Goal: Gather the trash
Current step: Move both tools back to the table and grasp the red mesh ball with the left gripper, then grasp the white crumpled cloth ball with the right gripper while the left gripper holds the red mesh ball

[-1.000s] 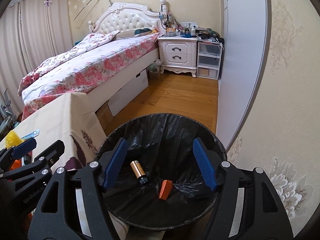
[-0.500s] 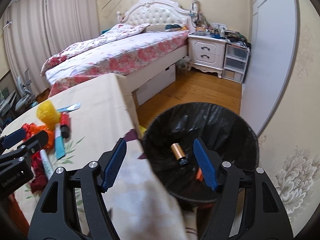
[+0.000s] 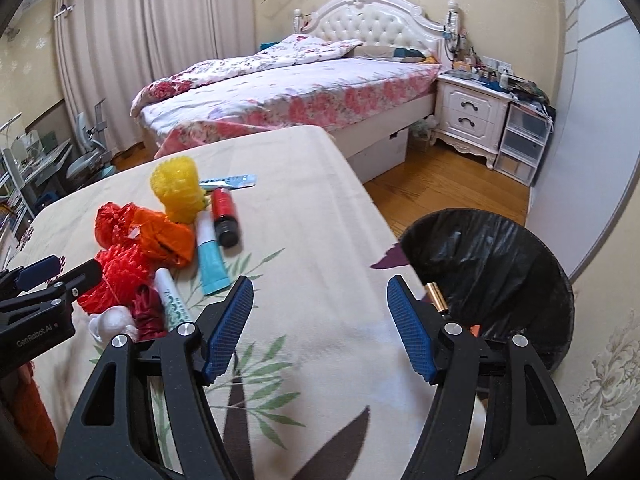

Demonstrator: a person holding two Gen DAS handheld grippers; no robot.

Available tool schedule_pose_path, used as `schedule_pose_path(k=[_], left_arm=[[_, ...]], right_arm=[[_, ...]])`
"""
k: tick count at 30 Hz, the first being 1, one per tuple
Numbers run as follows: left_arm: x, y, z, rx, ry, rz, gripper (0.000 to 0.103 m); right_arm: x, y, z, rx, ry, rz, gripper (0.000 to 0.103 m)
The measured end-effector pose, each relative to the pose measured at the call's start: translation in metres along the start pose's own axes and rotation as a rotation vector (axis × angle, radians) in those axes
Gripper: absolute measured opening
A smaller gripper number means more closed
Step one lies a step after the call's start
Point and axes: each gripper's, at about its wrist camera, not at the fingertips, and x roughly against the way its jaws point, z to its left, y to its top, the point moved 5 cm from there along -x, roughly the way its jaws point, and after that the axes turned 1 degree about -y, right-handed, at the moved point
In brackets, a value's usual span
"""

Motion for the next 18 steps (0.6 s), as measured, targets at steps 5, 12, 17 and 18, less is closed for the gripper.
schedule_pose_path(k=[5,12,17,18], left_arm=[[-0.009,-0.006,0.003,-0.020,-0.040,0.030,0.074],[-0.019,-0.011,0.004,-0.029,-0.091,0.063,0.051],[-0.010,-0.011,0.008,-0.023,-0.100,0.036,0.048],[-0.007,-0.011,0.010,-0.021,-0.099,0.029,0.048]], right_arm=[[-0.003,-0.001,0.009,0.012,0.005,0.008,0.068],[-0.008,-0.001,0.016,0.024,0.008,0.021,0.068],[-0.007,-0.001,0.021,0.034,0.011,0.023,0.068],[-0.006,-0.002,0.022,0.036,0.013,0.022,0.068]])
